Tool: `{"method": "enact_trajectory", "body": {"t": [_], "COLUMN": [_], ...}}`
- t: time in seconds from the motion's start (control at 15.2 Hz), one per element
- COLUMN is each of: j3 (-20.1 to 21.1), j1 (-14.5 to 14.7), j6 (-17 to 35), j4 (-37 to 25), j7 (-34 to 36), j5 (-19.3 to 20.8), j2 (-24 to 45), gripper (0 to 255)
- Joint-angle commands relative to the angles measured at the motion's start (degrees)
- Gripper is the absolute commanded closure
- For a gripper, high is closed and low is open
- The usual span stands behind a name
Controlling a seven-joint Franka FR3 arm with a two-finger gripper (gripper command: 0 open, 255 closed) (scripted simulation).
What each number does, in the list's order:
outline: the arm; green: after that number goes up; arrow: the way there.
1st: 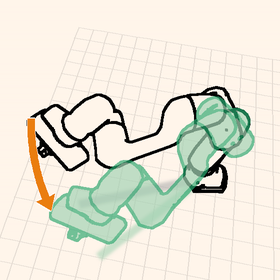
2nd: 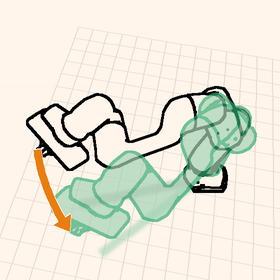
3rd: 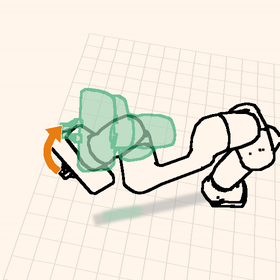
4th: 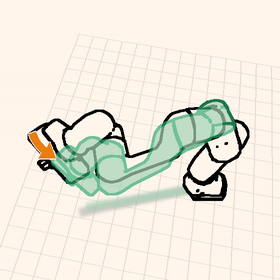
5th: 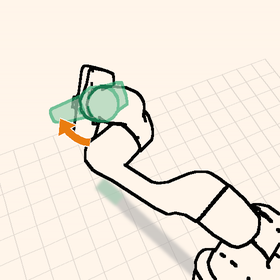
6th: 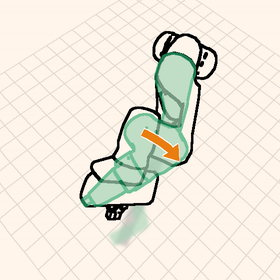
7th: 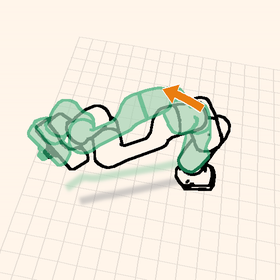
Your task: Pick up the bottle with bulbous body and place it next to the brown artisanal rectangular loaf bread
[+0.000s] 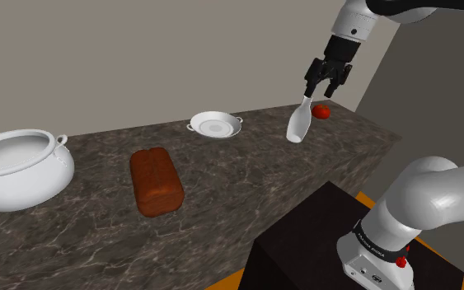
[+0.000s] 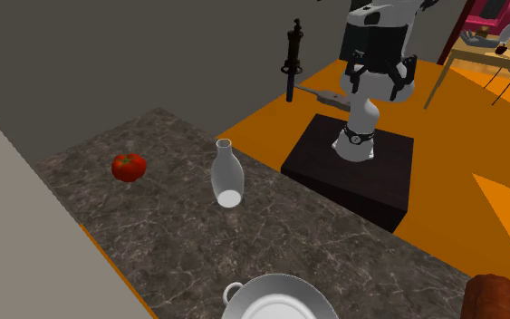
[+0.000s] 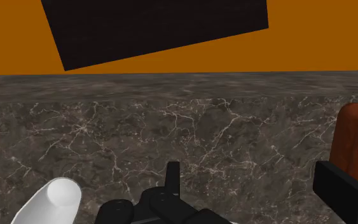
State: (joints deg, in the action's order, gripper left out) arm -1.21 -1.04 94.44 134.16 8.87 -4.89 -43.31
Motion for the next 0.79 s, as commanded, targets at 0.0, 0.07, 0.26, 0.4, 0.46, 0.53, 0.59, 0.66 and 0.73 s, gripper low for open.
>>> {"method": "enact_trajectory", "body": {"t": [0.0, 0.07, 0.26, 0.4, 0.46, 0.53, 0.59, 0.66, 0.73], "j3": [0.00, -0.97, -3.84, -5.71, -6.64, -7.55, -8.45, -9.34, -10.22], "j1": [0.00, -0.35, -1.32, -1.91, -2.17, -2.42, -2.67, -2.91, -3.13], "j6": [0.00, 0.75, 3.01, 4.51, 5.24, 5.96, 6.67, 7.36, 8.03], "j4": [0.00, -0.13, -0.94, -1.82, -2.36, -2.97, -3.65, -4.39, -5.20], "j7": [0.00, -1.25, -4.94, -7.36, -8.55, -9.74, -10.93, -12.11, -13.30], "j5": [0.00, 0.72, 2.70, 3.85, 4.37, 4.84, 5.26, 5.63, 5.95], "j2": [0.00, 1.16, 4.97, 7.77, 9.25, 10.78, 12.35, 13.96, 15.62], "gripper": [0, 0, 0, 0, 0, 0, 0, 0, 0]}}
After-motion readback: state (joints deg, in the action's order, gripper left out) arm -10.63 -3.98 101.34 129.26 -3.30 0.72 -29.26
